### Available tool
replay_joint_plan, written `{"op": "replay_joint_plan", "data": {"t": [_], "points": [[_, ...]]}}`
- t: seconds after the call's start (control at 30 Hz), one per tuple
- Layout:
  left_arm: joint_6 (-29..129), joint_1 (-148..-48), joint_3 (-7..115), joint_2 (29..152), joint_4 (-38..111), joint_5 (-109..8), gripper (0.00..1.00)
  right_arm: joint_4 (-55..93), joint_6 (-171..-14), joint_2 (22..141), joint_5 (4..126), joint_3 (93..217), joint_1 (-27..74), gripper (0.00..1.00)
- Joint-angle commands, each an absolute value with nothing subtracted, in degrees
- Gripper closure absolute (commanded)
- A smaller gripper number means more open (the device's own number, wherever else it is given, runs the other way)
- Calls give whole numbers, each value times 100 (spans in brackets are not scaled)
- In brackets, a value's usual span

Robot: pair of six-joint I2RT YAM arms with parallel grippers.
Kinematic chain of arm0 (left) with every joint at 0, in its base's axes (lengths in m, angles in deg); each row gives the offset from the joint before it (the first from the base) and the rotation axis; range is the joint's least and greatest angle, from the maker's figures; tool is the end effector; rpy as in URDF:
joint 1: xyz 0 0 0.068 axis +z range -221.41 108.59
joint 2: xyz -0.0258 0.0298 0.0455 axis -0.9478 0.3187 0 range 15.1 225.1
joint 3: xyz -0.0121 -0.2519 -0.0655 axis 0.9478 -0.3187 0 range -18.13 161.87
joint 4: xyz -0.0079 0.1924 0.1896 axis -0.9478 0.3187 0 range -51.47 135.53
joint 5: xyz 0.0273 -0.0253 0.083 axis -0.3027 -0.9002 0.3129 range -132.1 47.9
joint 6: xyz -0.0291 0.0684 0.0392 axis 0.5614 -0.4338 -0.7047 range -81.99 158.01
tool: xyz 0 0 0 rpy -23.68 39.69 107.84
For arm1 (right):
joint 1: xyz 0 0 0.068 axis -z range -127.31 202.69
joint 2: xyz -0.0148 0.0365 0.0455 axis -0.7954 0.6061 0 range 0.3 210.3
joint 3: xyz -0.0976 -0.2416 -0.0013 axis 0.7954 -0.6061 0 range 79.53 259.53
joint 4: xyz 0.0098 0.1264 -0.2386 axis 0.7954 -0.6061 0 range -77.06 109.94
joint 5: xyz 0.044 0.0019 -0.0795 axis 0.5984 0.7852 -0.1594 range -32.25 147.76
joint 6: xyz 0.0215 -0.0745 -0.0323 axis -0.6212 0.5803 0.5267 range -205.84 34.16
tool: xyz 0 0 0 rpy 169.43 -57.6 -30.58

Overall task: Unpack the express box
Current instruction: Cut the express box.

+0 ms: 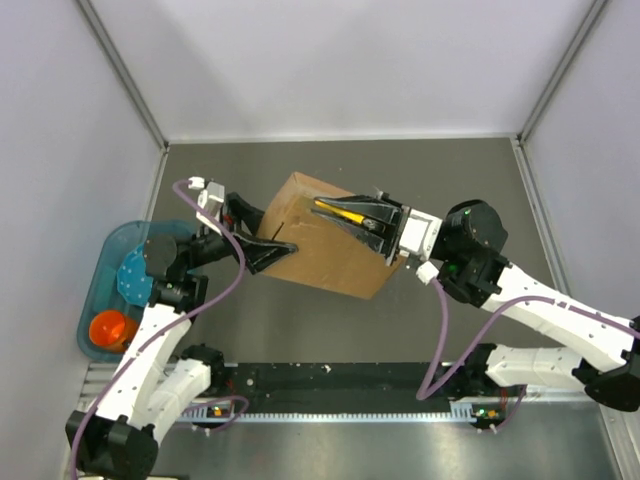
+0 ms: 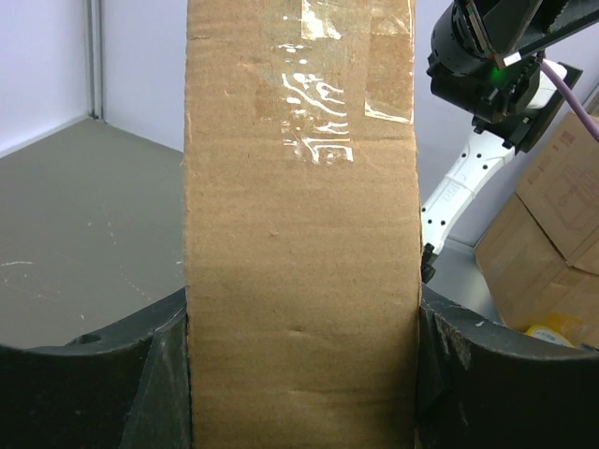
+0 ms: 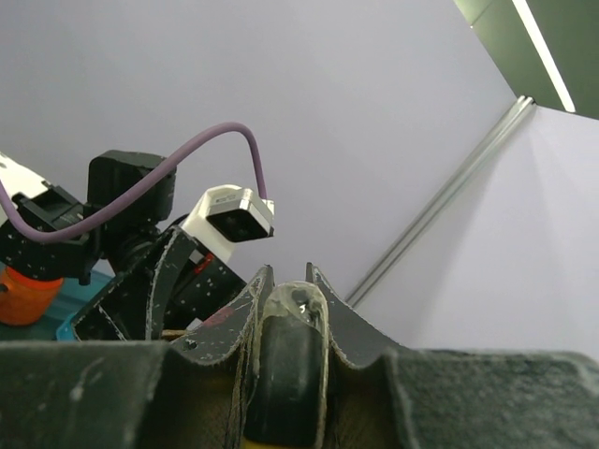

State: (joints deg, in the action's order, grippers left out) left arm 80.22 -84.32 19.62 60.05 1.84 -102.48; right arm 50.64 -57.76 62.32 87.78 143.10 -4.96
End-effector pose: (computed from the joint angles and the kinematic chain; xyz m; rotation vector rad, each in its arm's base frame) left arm 0.1789 -0.1066 0.3731 0.7356 1.2603 -1.3522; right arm 0.1140 0.2489 0.4758 -1.0425 0.4045 0.7263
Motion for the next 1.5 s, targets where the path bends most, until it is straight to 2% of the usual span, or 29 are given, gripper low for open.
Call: {"op": "replay_joint_plan", "data": {"t": [0.0,0.57,1.47], "points": [[8204,-8433,2607,5992,-507,-9782,100,4535,-5912,6384,8720,14264,-453,100],[8476,-8433,2897,5966,-559,-9958,100,3875,-6272,6059,8175,13692,-347,100],[8933,-8319,3117,6045,-481,-9519,100,4103,-6052,5761,7129,12673,-356,100]]}}
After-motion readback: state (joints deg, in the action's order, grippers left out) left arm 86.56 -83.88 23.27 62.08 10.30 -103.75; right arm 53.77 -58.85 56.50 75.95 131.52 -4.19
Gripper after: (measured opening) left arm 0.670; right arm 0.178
